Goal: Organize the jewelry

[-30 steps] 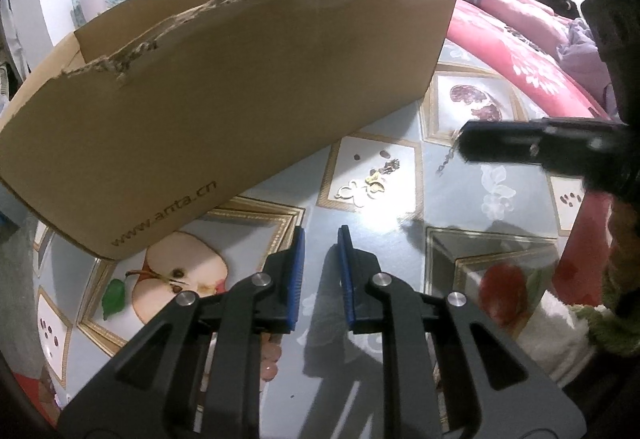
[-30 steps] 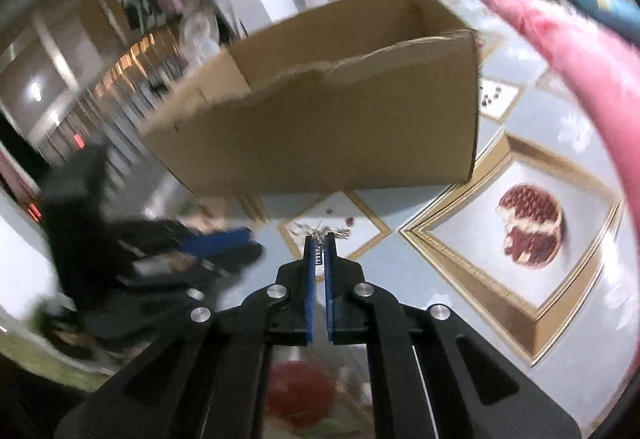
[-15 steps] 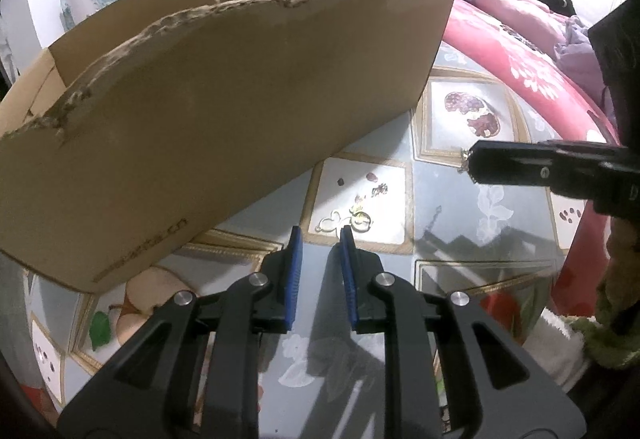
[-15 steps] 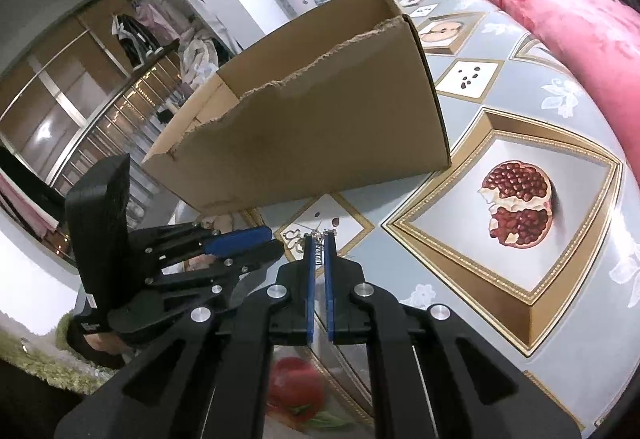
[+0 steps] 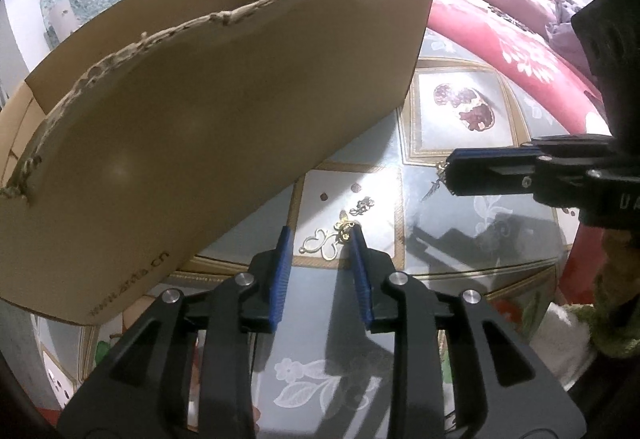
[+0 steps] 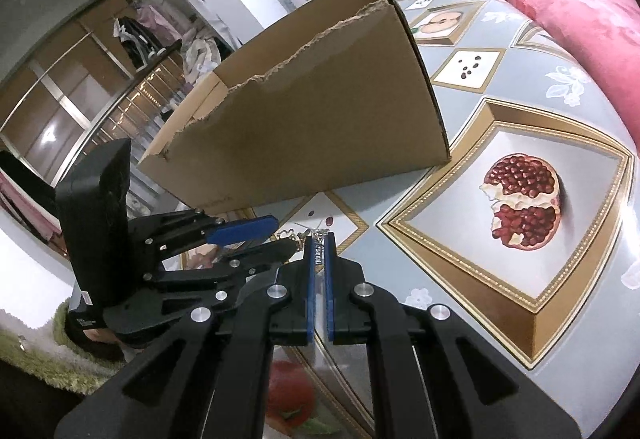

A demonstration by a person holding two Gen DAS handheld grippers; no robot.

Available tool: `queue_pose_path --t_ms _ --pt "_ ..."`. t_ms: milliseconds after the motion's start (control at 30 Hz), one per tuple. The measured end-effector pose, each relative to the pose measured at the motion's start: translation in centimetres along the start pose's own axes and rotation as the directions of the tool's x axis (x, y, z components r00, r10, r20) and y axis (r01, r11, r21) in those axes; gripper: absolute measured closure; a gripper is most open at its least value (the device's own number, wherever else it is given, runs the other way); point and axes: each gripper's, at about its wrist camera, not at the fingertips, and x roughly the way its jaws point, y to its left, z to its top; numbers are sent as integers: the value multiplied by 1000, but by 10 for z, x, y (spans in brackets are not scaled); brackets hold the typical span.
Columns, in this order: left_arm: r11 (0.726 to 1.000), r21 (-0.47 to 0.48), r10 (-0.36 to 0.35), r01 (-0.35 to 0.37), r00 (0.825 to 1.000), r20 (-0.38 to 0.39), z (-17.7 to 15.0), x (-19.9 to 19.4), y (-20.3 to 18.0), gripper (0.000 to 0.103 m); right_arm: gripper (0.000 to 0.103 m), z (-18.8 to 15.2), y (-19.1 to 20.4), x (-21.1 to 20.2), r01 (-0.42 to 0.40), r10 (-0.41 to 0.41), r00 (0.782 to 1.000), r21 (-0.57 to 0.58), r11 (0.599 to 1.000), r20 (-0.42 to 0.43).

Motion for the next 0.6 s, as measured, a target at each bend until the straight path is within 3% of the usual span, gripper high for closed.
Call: queue_pose_path --t_ms 100,567,600 --pt "999 36 1 -1 1000 -12 -1 -1 -5 88 98 1 1 0 0 0 1000 3 1000 3" --pt "998 61 6 -4 1000 -26 -14 -9 -16 88 98 -2 0 -1 0 0 1000 11 1000 19" --pt "998 62 9 -8 1000 -22 -15 -11 -16 103 98 -3 0 -3 0 -1 1000 10 1000 21"
